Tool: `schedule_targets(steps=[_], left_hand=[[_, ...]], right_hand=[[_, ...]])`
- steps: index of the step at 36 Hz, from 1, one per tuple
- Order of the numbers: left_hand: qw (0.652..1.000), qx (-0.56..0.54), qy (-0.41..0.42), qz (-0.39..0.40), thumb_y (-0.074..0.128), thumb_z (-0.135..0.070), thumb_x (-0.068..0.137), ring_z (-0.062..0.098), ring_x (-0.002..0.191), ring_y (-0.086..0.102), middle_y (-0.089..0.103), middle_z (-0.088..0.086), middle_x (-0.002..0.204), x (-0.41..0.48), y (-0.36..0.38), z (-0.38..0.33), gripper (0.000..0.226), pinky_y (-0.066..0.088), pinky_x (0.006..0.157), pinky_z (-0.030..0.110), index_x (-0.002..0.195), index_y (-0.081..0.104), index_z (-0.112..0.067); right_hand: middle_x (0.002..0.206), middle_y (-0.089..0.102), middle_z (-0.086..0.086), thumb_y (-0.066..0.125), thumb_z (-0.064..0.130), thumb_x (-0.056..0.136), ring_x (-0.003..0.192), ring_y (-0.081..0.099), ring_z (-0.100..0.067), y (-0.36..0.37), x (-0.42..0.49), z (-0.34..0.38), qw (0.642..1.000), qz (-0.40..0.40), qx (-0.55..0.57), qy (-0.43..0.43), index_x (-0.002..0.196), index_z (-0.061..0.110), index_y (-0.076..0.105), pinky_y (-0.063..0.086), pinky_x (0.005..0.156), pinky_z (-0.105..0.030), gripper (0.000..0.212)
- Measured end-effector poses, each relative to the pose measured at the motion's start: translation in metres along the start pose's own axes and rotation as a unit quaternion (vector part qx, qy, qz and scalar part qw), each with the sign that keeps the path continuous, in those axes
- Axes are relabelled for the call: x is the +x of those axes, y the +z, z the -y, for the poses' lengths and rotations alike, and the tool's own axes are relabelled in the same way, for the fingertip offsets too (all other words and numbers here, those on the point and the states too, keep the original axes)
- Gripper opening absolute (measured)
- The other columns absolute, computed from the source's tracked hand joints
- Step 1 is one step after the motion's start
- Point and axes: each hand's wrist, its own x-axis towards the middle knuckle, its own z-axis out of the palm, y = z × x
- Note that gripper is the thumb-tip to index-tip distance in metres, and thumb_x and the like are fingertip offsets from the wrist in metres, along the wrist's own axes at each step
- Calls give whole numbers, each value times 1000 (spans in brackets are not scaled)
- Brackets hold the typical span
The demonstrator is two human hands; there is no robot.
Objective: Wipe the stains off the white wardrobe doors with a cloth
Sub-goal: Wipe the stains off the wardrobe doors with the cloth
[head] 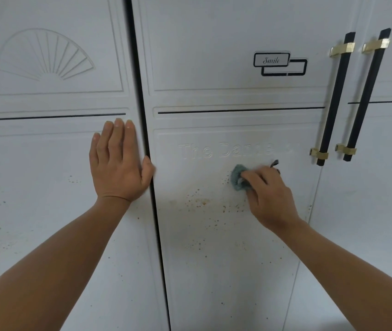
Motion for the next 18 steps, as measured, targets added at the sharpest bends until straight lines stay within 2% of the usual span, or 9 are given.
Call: schedule_targets(steps=[2,4,5,7,9,10,14,16,18], left_hand=[[1000,-1,-2,2,45,-38,95,39,151,31,41,23,157,0,0,0,73,21,126,54,158,33,-4],[1000,1,-2,2,46,-38,95,39,151,31,42,23,157,0,-1,0,73,21,126,53,158,33,-4],[1000,1,-1,1,46,-38,95,39,151,31,42,23,157,0,-1,0,73,21,126,53,158,34,-4],[1000,1,1,-1,45,-38,95,39,150,32,42,23,157,0,0,0,72,21,126,53,158,34,-3],[1000,2,0,-3,43,-38,95,39,150,32,42,23,157,0,0,0,72,22,126,54,158,34,-3],[1000,2,0,-5,43,-38,95,39,150,32,42,23,157,0,0,-1,72,22,125,54,158,34,-3],[1000,4,-3,-5,46,-38,94,39,150,31,42,23,157,0,0,0,73,22,126,53,157,35,-3],[1000,3,-3,-3,48,-37,94,38,151,31,42,23,157,0,0,0,73,21,126,53,157,35,-3],[1000,1,-4,-3,48,-37,94,38,150,30,42,23,157,0,0,0,73,21,126,53,157,36,-3]], right_hand=[[104,58,-12,51,16,95,93,53,-27,-1,7,-1,995,-54,19,81,117,7,62,50,68,-33,26],[105,58,-15,49,15,94,95,54,-29,0,12,0,989,-84,10,123,117,4,62,47,69,-31,29],[103,58,-15,48,17,94,93,53,-30,1,11,2,992,-75,-5,102,116,4,61,47,64,-32,28],[99,56,-13,49,18,94,89,51,-30,2,7,5,999,-25,-28,6,115,8,60,50,51,-33,26],[96,55,-11,54,15,93,88,50,-27,0,6,4,998,16,-34,-59,115,10,60,51,44,-36,23],[97,56,-11,56,14,93,88,50,-26,-1,8,4,998,13,-30,-55,116,10,61,52,45,-36,24],[104,59,-13,49,19,95,95,53,-28,-1,19,8,996,-67,-8,64,116,4,66,49,57,-31,31],[101,59,-14,52,16,94,94,50,-27,2,19,13,998,-55,-26,29,114,4,66,50,53,-32,28],[97,58,-13,64,9,89,90,48,-26,3,17,16,996,10,-48,-68,113,6,67,51,46,-34,24]])
